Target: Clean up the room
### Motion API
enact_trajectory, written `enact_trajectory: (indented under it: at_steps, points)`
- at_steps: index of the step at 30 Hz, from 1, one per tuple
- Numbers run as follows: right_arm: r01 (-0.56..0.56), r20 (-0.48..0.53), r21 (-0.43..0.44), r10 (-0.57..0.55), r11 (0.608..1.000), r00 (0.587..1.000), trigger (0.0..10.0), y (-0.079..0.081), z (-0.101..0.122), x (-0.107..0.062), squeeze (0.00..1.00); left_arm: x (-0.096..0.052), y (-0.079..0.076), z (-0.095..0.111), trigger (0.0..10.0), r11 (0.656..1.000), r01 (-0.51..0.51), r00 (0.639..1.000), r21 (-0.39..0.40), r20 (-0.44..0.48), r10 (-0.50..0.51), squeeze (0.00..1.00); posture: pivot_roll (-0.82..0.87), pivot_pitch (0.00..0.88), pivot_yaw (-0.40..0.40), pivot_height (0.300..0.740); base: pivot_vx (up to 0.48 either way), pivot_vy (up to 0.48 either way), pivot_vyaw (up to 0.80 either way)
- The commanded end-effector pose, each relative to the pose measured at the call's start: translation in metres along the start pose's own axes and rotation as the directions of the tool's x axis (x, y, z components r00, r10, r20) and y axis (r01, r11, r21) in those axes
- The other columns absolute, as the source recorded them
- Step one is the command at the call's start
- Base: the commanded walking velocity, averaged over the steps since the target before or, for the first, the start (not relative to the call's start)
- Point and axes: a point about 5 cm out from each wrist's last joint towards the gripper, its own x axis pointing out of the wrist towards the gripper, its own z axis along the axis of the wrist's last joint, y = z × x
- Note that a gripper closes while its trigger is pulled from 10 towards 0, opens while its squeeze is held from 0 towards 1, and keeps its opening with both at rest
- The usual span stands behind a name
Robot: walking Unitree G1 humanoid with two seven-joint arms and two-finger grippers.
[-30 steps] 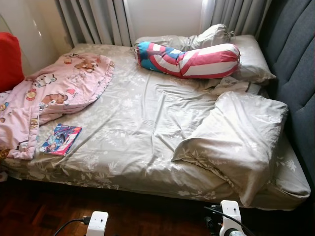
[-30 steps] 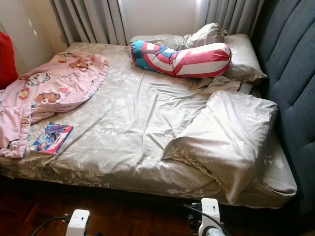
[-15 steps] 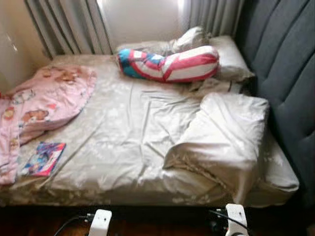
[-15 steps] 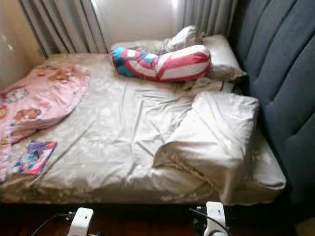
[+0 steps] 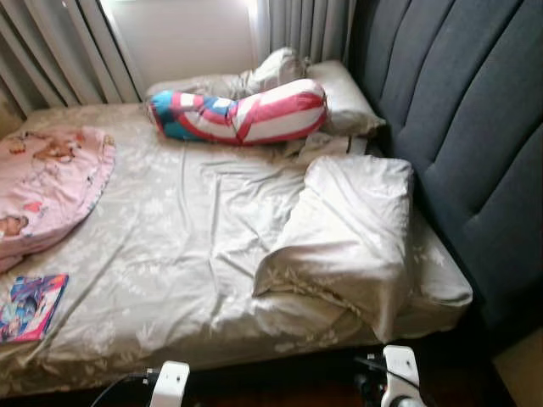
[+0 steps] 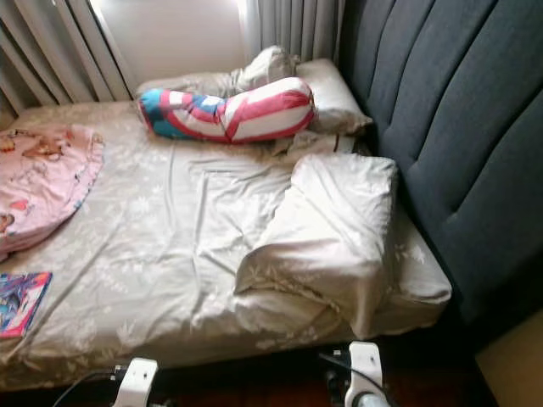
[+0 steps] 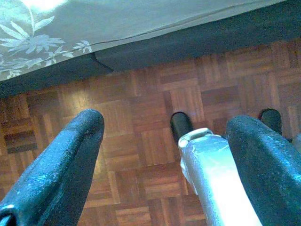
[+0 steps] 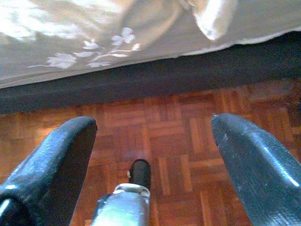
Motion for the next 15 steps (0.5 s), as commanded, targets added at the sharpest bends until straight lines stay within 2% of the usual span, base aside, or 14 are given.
enact_trajectory:
  at_steps: [1,13,15]
  points:
    - [0.0,0.008,0.005,0.0,1.0,1.0,10.0,0.0003,0.0024,0.0004,0.0,-0.0011,0.0027,-0.0047,10.0,1.0,-0.005,1.0,-0.001,-0.014,0.005,0.0,-0.07,0.0,0.013,0.74,0.0,0.0,0.0]
    - [-0.001,0.009,0.003,0.001,1.0,1.0,10.0,-0.0001,0.0023,0.0003,0.0,-0.0011,0.002,-0.0044,10.0,1.0,0.002,1.0,-0.007,-0.009,-0.002,0.0,-0.07,0.0,0.012,0.74,0.0,0.0,0.0]
    - [-0.001,0.009,0.002,0.001,1.0,1.0,10.0,-0.0001,0.0024,0.0003,0.0,-0.001,0.002,-0.0044,10.0,1.0,0.002,1.0,-0.006,-0.01,-0.002,0.0,-0.07,0.0,0.012,0.74,0.244,0.0,0.0]
